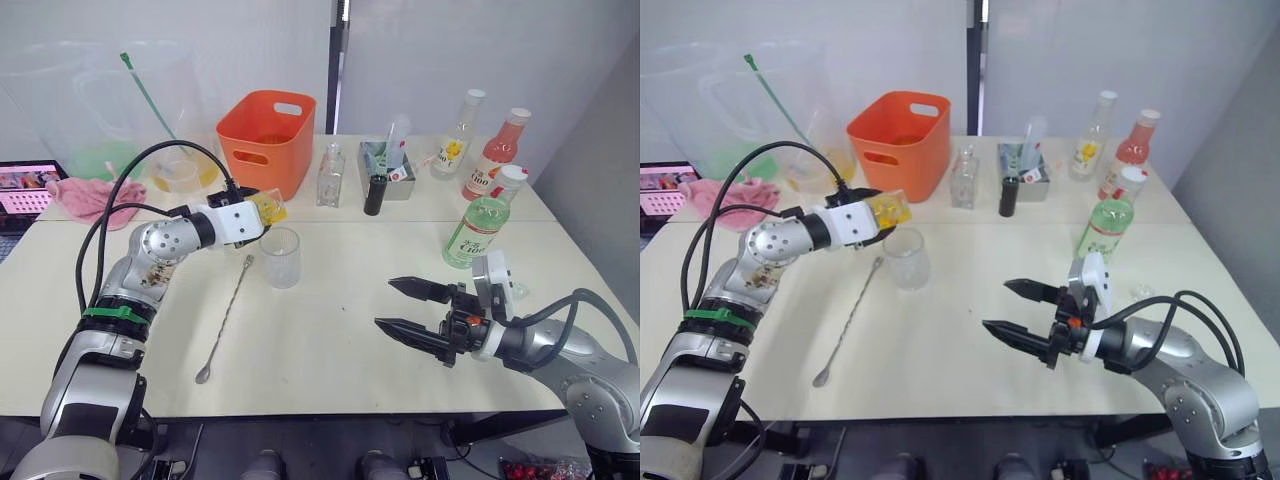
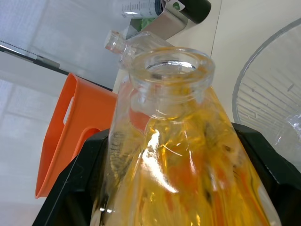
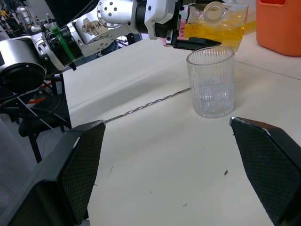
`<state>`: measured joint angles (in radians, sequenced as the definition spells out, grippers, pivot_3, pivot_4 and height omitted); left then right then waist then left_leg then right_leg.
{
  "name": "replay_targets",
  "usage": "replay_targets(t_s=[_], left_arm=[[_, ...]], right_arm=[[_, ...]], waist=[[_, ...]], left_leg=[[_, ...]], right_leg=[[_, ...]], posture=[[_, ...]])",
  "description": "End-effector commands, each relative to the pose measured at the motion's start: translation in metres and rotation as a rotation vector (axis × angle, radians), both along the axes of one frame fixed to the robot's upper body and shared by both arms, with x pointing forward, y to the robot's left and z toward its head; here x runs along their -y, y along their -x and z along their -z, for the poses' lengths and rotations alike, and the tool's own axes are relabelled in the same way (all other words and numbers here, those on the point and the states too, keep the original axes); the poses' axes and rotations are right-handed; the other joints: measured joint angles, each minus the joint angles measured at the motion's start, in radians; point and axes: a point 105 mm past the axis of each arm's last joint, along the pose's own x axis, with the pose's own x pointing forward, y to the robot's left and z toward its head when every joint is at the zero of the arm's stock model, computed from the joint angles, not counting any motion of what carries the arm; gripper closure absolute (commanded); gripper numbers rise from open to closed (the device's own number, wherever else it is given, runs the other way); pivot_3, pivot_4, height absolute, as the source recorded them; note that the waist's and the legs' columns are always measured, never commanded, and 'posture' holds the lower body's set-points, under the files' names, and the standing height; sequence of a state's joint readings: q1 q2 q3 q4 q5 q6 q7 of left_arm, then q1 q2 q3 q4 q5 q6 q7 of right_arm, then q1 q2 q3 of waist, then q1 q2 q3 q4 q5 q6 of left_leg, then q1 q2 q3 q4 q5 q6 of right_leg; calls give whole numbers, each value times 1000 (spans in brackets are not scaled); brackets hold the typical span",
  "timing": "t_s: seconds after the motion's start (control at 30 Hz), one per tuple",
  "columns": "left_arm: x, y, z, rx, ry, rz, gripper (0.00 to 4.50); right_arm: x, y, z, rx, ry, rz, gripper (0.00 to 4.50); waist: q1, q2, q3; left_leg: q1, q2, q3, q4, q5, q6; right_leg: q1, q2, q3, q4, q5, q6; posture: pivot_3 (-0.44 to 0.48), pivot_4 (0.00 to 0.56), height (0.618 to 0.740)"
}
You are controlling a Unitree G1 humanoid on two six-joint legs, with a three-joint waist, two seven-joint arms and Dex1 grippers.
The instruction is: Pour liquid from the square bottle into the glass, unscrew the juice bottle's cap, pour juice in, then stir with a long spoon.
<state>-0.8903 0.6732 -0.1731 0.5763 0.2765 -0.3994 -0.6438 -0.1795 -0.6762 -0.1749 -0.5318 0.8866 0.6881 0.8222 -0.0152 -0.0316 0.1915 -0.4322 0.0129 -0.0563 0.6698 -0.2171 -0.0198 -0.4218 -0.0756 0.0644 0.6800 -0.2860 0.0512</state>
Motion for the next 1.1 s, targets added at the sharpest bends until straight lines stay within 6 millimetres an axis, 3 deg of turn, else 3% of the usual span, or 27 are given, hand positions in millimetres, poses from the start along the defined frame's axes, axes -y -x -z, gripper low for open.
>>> replay_targets(t_s=[0.03, 1.1], left_arm=[[7, 6, -45, 188, 9, 37, 1694], [2, 6, -55, 481, -245, 24, 1694]], right_arm=[[-5, 5, -10, 52, -3, -20, 0], [-10, 2, -11, 58, -11, -28, 0]], waist=[[0, 0, 0], [0, 0, 0]], left_leg=[[0, 0, 0, 0, 0, 0], [-1, 0, 0, 6, 0, 0]], right_leg=[[0, 0, 0, 0, 0, 0], [0, 0, 0, 3, 0, 0]], posture=[[0, 150, 740], [0, 150, 740]])
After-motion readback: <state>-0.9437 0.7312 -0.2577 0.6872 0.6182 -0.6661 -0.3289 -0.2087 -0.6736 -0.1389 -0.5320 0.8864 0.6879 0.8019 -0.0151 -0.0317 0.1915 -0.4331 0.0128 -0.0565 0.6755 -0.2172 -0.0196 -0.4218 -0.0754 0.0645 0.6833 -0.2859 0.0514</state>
